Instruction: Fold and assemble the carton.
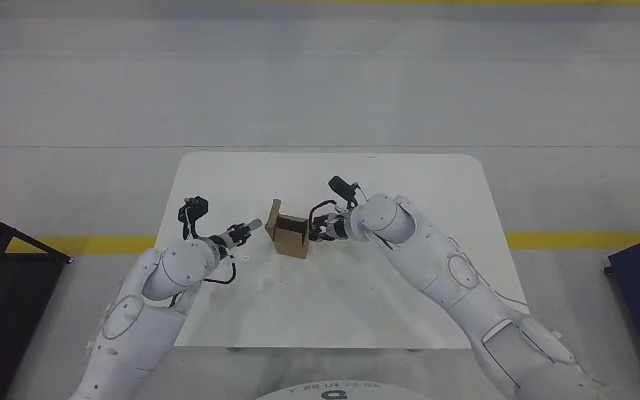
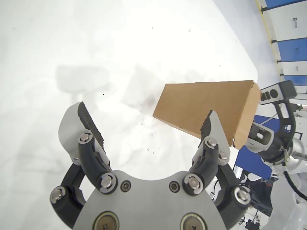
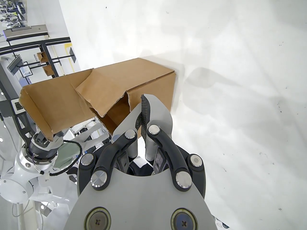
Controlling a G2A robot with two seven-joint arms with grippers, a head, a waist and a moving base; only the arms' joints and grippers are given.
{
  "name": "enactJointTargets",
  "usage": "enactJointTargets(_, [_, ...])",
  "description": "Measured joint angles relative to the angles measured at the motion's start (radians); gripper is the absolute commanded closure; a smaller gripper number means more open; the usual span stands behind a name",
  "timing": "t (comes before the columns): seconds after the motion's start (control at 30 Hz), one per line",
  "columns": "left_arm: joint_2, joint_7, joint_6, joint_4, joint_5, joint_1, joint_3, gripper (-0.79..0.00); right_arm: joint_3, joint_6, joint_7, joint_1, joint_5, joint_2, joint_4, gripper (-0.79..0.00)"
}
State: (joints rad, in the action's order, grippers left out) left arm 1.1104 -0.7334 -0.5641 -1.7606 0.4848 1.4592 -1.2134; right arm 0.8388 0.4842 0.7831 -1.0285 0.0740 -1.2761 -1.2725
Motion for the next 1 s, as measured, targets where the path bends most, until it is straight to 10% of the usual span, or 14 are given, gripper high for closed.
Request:
enactJointTargets(0.53, [0.059, -0.092, -0.123, 0.155, 0.163, -0.273, 0.294, -0.785, -0.013, 0.011, 0.009, 0.022, -0.001, -0.009, 0.021, 0.0])
enactJointTargets(1.0, [0.071, -0.078, -0.151, 0.18, 0.173, -0.279, 0.298, -0.785, 0.022, -0.019, 0.004, 0.0, -0.018, -0.001, 0.022, 0.0])
